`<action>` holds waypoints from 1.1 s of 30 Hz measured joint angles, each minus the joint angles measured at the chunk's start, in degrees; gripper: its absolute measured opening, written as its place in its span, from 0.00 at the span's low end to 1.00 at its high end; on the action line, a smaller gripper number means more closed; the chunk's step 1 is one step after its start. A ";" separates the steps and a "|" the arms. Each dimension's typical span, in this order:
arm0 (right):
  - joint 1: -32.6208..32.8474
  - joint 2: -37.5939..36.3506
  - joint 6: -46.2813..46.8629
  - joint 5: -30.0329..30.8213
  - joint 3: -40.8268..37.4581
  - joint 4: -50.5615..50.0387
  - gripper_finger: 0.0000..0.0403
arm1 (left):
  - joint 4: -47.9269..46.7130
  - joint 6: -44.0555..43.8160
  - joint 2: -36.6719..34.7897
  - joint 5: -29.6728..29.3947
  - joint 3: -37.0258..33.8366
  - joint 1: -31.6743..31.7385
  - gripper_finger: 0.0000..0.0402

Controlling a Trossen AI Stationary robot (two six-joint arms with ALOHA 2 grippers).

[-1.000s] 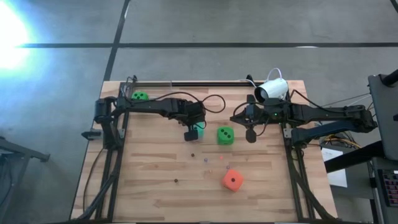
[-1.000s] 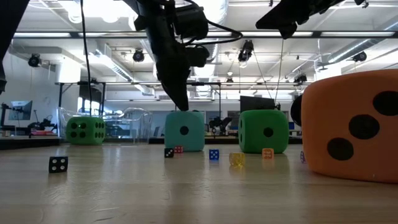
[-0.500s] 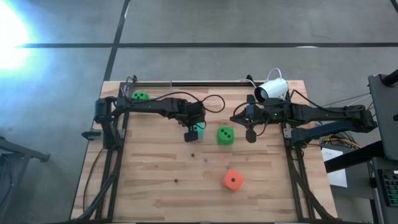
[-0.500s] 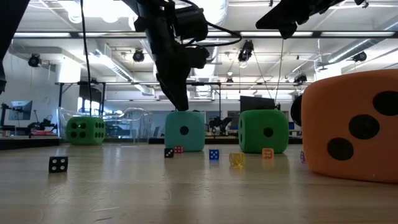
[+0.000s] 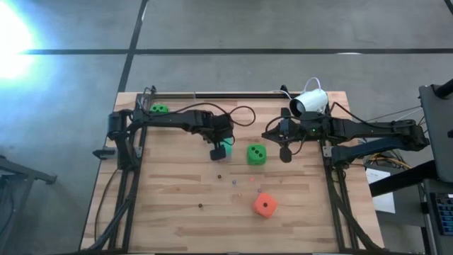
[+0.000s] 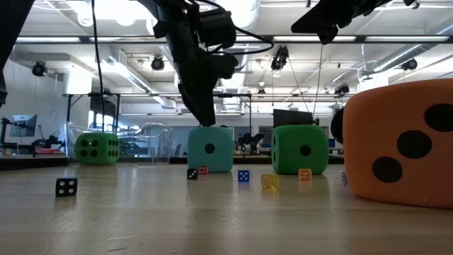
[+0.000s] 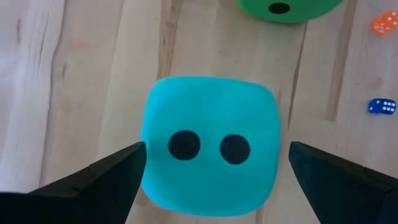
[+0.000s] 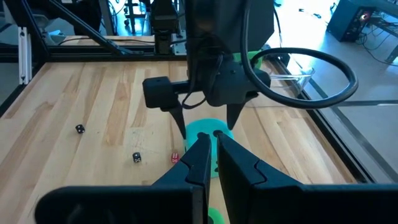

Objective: Pick & Place Dice
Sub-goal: Put the large blue die into the transparent bin

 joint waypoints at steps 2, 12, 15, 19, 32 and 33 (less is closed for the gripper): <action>0.00 0.00 -0.01 0.00 0.00 0.00 0.07 | 0.00 0.06 0.00 0.00 0.00 0.02 1.00; 0.00 0.00 0.00 0.02 0.00 -0.02 0.07 | 0.54 0.68 1.77 -0.59 0.10 0.30 1.00; -0.01 0.00 -0.01 0.02 0.00 0.02 0.07 | 0.78 0.90 2.43 -1.07 0.28 0.35 1.00; -0.02 0.00 -0.02 0.02 0.00 0.02 0.07 | 0.62 0.89 2.38 -0.84 0.36 0.35 1.00; -0.01 0.00 -0.02 0.02 0.00 0.02 0.07 | -4.25 0.94 2.73 -0.12 3.74 0.26 1.00; -0.01 0.00 -0.01 0.02 0.00 0.02 0.07 | -4.33 1.50 2.73 -0.17 3.67 0.24 1.00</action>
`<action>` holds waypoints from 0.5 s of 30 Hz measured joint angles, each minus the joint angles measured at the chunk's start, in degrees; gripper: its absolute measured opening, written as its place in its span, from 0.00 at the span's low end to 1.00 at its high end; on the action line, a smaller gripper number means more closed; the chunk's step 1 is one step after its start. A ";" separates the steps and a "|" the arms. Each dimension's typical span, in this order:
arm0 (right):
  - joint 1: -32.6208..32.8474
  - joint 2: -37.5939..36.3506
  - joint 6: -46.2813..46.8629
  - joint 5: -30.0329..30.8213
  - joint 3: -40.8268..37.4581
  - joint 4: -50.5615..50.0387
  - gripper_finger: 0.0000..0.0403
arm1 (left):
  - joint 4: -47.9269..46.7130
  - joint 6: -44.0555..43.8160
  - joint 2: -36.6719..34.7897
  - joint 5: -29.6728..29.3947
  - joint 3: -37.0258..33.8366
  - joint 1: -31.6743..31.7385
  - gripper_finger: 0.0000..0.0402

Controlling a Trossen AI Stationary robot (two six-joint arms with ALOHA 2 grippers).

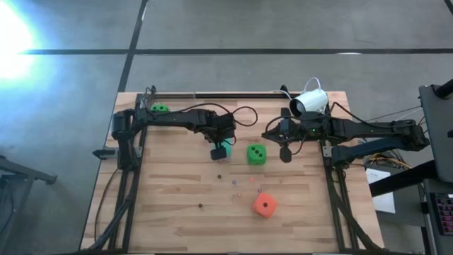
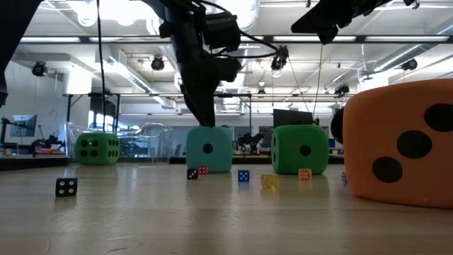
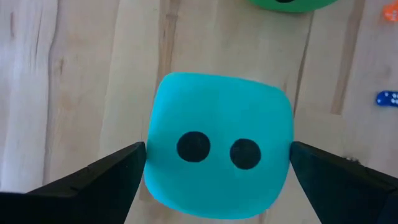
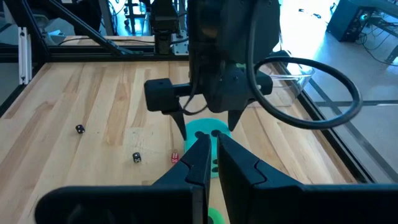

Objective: Pick & Place Dice
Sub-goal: Put the large blue die into the transparent bin

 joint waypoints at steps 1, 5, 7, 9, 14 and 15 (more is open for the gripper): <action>-0.01 0.00 0.00 0.00 0.00 0.00 0.07 | -0.02 0.70 -0.02 0.00 -0.10 0.00 1.00; -0.02 0.00 -0.01 0.00 0.00 0.00 0.07 | 0.07 4.37 -0.02 0.04 -0.13 0.00 1.00; 0.00 0.00 0.01 0.00 0.00 -0.02 0.07 | 0.21 5.55 -0.02 0.02 -0.13 0.00 1.00; -0.01 0.00 0.00 0.00 0.00 -0.02 0.07 | 0.22 6.57 -0.02 -0.01 -0.15 0.00 1.00; 0.00 0.00 0.01 0.00 0.00 -0.02 0.07 | 0.24 7.79 -0.02 0.17 -0.18 -0.07 1.00; -0.02 0.00 0.00 0.00 0.00 -0.02 0.07 | 0.22 8.38 -0.02 0.18 -0.20 -0.11 1.00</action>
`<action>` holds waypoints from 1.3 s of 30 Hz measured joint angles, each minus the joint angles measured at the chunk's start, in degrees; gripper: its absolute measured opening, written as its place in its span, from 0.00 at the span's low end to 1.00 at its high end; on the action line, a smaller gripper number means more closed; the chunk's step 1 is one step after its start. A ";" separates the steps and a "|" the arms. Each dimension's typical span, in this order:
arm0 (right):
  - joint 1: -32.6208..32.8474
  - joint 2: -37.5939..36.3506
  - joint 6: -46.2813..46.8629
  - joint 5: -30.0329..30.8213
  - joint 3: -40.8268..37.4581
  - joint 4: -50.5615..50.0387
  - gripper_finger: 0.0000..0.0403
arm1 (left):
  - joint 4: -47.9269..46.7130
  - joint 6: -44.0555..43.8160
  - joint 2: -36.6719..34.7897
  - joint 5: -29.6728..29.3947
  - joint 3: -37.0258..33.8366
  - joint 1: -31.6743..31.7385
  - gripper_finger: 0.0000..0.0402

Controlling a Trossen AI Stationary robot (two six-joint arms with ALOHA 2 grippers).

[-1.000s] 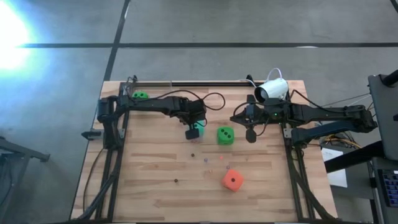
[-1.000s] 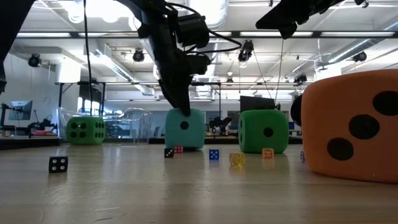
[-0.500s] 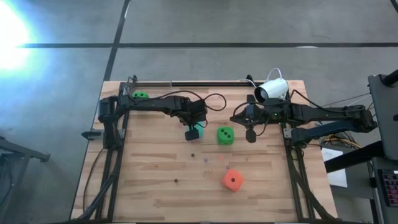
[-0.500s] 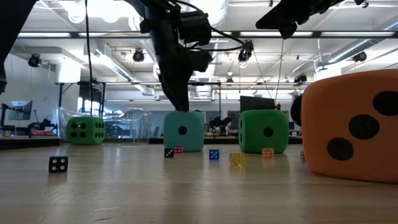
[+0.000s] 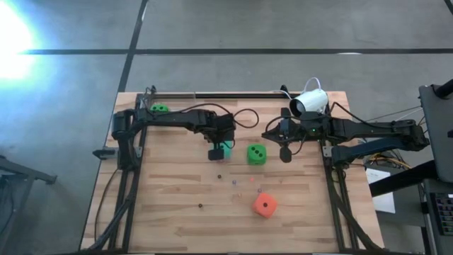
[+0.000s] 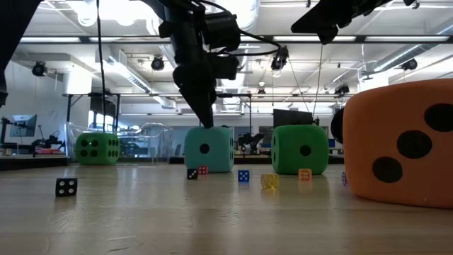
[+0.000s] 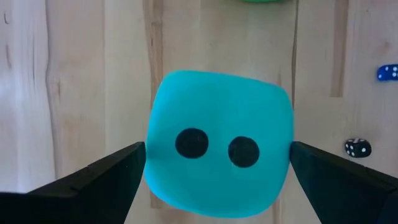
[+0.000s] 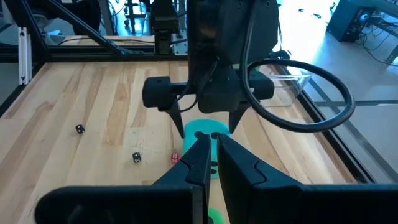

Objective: Pick & Place Dice
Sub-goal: Put the large blue die into the transparent bin

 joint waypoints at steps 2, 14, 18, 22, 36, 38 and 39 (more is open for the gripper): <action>0.00 0.00 0.00 0.00 0.00 0.00 0.07 | -0.11 1.09 0.00 0.00 -0.04 0.00 1.00; 0.00 0.00 -0.01 0.00 0.00 0.00 0.07 | 0.31 6.03 0.00 0.63 -0.05 0.02 1.00; 0.01 0.00 0.00 0.00 0.00 0.00 0.07 | 0.52 6.05 0.00 0.63 -0.07 0.02 1.00; 0.02 0.00 -0.01 0.00 0.00 0.00 0.07 | 1.47 7.13 1.42 0.59 -0.02 0.02 1.00; 0.00 0.00 0.00 -0.01 0.00 -0.01 0.07 | 1.54 7.19 3.03 1.11 0.13 0.03 1.00; 0.02 0.00 -0.01 -0.02 0.00 0.00 0.07 | 1.53 6.79 3.21 1.09 0.13 -0.05 1.00; 0.02 0.00 0.00 -0.01 0.00 -0.01 0.07 | 1.52 6.53 3.29 1.09 0.13 -0.11 1.00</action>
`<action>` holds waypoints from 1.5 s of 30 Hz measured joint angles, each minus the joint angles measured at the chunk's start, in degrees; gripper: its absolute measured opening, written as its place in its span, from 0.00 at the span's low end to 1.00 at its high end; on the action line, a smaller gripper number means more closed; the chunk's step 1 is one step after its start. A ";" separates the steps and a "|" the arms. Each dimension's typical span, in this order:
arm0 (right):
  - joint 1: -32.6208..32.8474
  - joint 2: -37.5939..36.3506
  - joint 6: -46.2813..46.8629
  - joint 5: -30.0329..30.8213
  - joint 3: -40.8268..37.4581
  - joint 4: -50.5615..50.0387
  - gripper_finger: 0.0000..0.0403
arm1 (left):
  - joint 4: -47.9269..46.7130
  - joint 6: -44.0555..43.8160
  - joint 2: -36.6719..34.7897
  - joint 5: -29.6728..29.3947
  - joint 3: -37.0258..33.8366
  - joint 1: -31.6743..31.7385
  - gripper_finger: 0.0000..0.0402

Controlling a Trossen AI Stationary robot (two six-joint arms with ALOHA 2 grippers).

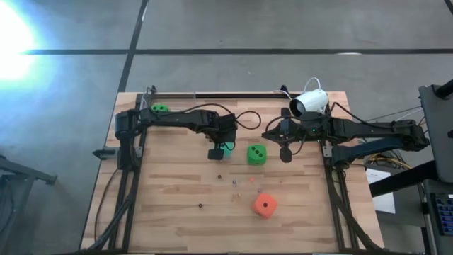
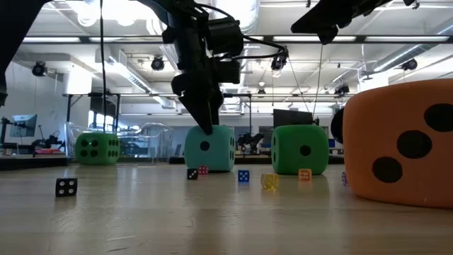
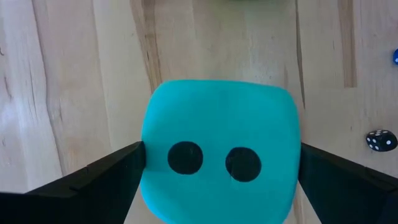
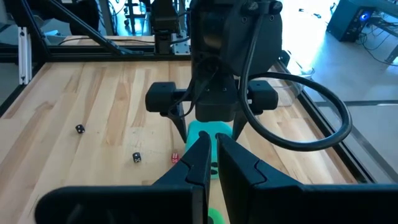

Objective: Pick & Place Dice
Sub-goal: Put the large blue die into the transparent bin

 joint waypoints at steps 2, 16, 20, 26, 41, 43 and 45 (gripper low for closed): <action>-0.02 0.00 0.00 -0.01 0.00 0.00 0.07 | 0.01 -0.52 0.28 0.02 0.02 0.00 1.00; -0.01 0.00 0.00 -0.01 0.00 0.01 0.07 | 0.01 -5.03 0.34 0.20 -0.02 -0.07 1.00; -0.02 0.00 0.01 -0.01 0.00 0.01 0.07 | 0.23 -8.83 0.34 0.17 -0.02 -0.22 1.00; -0.02 0.00 -0.01 -0.01 0.00 0.00 0.07 | 0.35 -11.16 0.36 0.20 -0.01 -0.22 1.00; 0.00 0.00 -0.01 0.01 0.00 -0.01 0.07 | 0.26 -11.45 0.58 0.03 -0.11 -0.29 0.93; 0.00 0.00 0.01 0.01 0.00 0.01 0.07 | 0.28 -11.45 0.58 -0.04 -0.11 -0.29 0.91; -0.01 0.00 0.01 -0.01 0.00 0.01 0.07 | 0.42 -11.48 0.58 -0.19 -0.11 -0.29 0.89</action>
